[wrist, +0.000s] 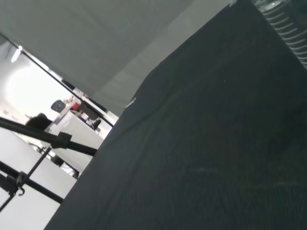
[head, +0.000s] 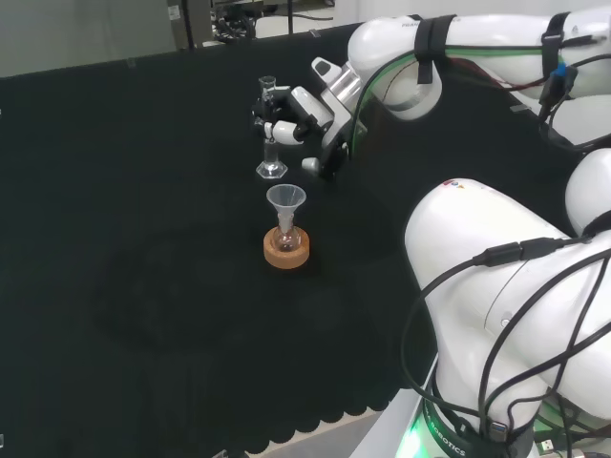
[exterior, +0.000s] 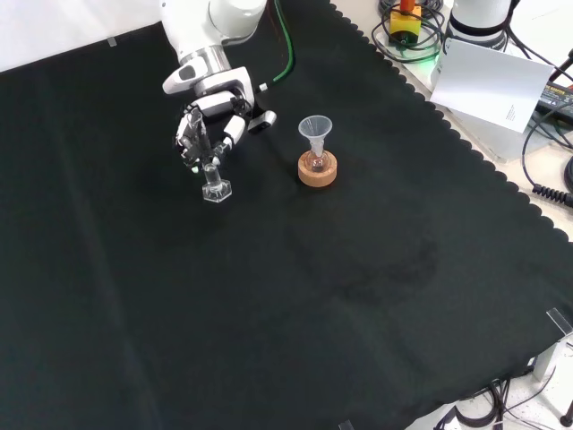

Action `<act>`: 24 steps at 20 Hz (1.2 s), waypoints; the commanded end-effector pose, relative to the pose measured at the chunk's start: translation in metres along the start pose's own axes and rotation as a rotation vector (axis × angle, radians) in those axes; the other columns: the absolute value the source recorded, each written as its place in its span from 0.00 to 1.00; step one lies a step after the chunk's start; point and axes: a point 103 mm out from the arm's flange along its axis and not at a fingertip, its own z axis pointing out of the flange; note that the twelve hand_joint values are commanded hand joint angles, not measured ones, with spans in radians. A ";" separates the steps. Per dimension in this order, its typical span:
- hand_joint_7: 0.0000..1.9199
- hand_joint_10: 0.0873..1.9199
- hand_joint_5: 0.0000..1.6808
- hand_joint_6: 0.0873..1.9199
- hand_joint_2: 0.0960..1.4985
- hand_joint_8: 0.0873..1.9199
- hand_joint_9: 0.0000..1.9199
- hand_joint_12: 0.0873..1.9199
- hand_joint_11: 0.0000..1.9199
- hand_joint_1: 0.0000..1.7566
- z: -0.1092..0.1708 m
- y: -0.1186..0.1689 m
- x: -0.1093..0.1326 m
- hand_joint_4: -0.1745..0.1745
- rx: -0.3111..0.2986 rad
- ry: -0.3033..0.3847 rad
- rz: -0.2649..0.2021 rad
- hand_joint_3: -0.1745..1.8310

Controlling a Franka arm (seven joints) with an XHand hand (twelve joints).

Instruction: Pick up the graduated cylinder.

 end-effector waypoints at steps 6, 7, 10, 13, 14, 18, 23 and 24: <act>0.49 0.10 0.55 0.56 0.75 0.55 0.67 0.39 0.61 0.71 -0.040 -0.023 0.030 0.00 0.057 -0.116 -0.040 0.09; 0.49 0.10 0.55 0.56 0.75 0.55 0.67 0.39 0.61 0.71 -0.045 -0.028 0.032 0.00 0.061 -0.128 -0.038 0.09; 0.49 0.09 0.55 0.55 0.75 0.54 0.67 0.39 0.61 0.71 -0.059 -0.045 0.039 0.00 0.073 -0.164 -0.029 0.09; 0.49 0.09 0.55 0.55 0.75 0.54 0.67 0.39 0.61 0.71 -0.073 -0.063 0.045 0.00 0.094 -0.204 -0.020 0.09; 0.49 0.09 0.55 0.55 0.75 0.54 0.67 0.39 0.61 0.71 -0.077 -0.068 0.047 0.00 0.100 -0.213 -0.017 0.09; 0.49 0.09 0.55 0.55 0.75 0.54 0.67 0.39 0.61 0.71 -0.095 -0.088 0.054 0.00 0.115 -0.248 -0.008 0.09; 0.49 0.09 0.55 0.55 0.74 0.54 0.67 0.38 0.61 0.71 -0.113 -0.113 0.055 0.00 0.130 -0.273 0.011 0.09; 0.49 0.09 0.55 0.55 0.74 0.54 0.67 0.38 0.61 0.71 -0.116 -0.118 0.055 0.00 0.137 -0.275 0.016 0.09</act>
